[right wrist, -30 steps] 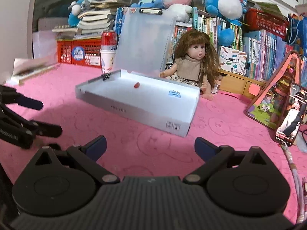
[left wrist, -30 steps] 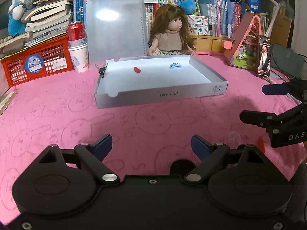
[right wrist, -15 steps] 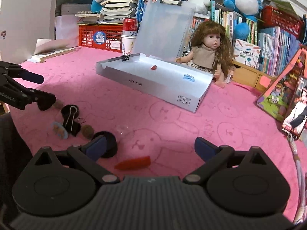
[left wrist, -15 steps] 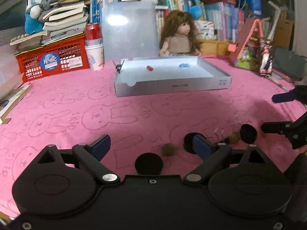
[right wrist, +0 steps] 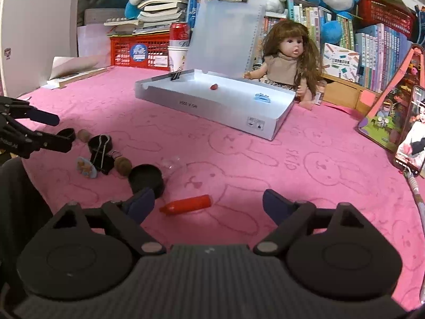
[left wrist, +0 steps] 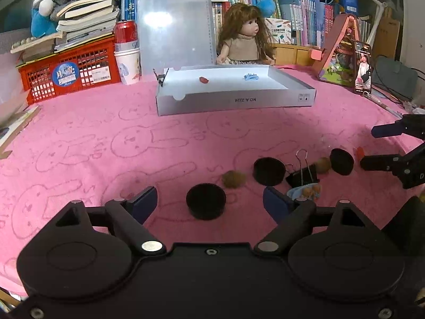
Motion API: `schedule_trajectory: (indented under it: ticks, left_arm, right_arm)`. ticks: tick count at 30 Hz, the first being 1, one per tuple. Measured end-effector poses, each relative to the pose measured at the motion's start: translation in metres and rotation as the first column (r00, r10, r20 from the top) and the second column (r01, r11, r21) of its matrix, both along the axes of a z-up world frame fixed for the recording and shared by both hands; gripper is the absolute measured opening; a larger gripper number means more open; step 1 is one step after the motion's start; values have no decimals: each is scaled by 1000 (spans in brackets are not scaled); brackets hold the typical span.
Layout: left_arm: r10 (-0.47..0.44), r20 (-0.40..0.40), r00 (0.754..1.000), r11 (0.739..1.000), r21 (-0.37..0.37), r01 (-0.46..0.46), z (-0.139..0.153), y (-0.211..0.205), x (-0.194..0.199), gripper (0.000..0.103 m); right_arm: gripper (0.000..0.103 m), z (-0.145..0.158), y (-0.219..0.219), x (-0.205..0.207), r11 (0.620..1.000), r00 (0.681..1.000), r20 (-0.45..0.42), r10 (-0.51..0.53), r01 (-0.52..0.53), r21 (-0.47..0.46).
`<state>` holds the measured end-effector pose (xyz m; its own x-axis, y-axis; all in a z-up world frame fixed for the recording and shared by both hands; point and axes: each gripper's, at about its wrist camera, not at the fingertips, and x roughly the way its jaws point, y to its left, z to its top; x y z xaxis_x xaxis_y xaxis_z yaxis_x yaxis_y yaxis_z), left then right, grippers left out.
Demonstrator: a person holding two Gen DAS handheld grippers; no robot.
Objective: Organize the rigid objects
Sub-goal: 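Grasp the orange-red marker with the right tool while the left tool grasps a black round lid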
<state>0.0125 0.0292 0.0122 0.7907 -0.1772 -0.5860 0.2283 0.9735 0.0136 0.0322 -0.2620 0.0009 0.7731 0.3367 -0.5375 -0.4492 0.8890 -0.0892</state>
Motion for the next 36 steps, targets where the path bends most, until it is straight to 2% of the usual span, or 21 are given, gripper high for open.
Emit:
schedule_trajectory:
  ticks: [4, 10, 13, 15, 18, 29, 36]
  left_arm:
    - [-3, -18, 1000, 1000, 28, 4, -5, -2, 1, 69]
    - [-11, -3, 1000, 999, 31, 12, -7, -4, -1, 59]
    - [-29, 18, 999, 999, 32, 28, -9, -5, -4, 50]
    - [-33, 24, 999, 999, 28, 32, -9, -6, -6, 46]
    - [-38, 33, 999, 999, 34, 37, -9, -9, -8, 31]
    - [-13, 38, 999, 999, 33, 12, -8, -12, -8, 31]
    - [40, 47, 998, 998, 37, -42, -6, -11, -2, 31]
  right_arm:
    - [87, -4, 7, -2, 999, 1000, -4, 30, -30, -27]
    - [77, -4, 10, 0, 997, 997, -12, 73, -73, -35]
    - [64, -3, 9, 1, 995, 995, -29, 97, -97, -12]
    - [49, -3, 10, 0, 994, 993, -38, 113, -113, -3]
    - [49, -3, 15, -5, 992, 993, -20, 119, -120, -29]
    - [48, 3, 10, -5, 998, 998, 6, 56, -56, -1]
    - [48, 0, 6, 0, 998, 999, 3, -38, 38, 46]
